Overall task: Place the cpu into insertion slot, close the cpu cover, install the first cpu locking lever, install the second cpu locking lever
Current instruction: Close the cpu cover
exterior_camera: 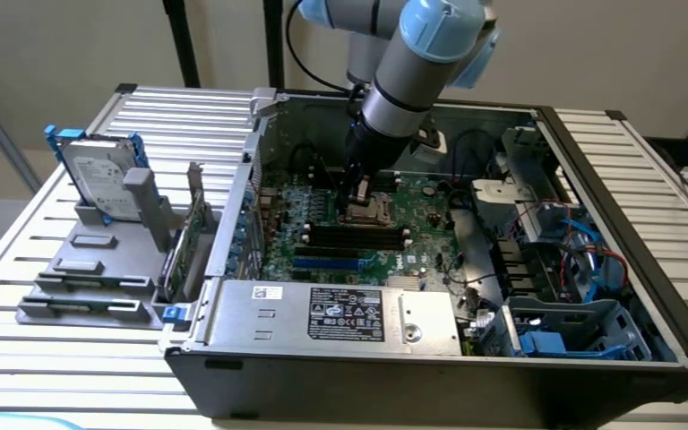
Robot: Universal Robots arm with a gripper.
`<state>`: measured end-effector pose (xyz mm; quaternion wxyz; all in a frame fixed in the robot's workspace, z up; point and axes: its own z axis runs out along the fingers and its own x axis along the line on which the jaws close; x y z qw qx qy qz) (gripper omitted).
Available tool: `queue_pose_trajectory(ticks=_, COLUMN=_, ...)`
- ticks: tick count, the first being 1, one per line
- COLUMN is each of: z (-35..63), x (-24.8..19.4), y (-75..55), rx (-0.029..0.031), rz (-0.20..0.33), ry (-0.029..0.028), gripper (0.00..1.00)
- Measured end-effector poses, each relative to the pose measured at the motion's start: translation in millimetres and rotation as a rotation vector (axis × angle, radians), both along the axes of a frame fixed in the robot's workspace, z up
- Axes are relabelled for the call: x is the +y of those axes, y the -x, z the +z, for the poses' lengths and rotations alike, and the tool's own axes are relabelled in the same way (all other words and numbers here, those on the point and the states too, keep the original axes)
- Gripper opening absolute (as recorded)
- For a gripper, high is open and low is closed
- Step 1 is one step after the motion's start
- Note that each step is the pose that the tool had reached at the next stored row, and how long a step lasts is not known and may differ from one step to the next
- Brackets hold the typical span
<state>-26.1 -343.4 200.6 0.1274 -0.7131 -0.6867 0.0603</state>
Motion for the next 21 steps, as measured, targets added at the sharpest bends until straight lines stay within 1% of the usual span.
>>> queue_pose_trajectory(ticks=6, z=-2.7, x=-0.3, y=0.0, rx=-0.0009, rz=0.0, ry=-0.0047, gripper=0.11)
queue_pose_trajectory(ticks=8, z=-0.1, x=-0.4, y=-0.1, rx=-0.0014, rz=0.0, ry=-0.0088, gripper=0.11)
queue_pose_trajectory(ticks=10, z=6.0, x=-1.7, y=0.1, rx=-0.0006, rz=0.0, ry=-0.0096, gripper=0.11)
queue_pose_trajectory(ticks=13, z=13.5, x=-5.3, y=2.9, rx=-0.0006, rz=0.0, ry=-0.0108, gripper=0.11)
queue_pose_trajectory(ticks=19, z=17.8, x=-16.0, y=19.0, rx=-0.0005, rz=0.0, ry=-0.0107, gripper=0.11)
queue_pose_trajectory(ticks=21, z=18.9, x=-17.4, y=23.6, rx=-0.0006, rz=0.0, ry=-0.0108, gripper=0.11)
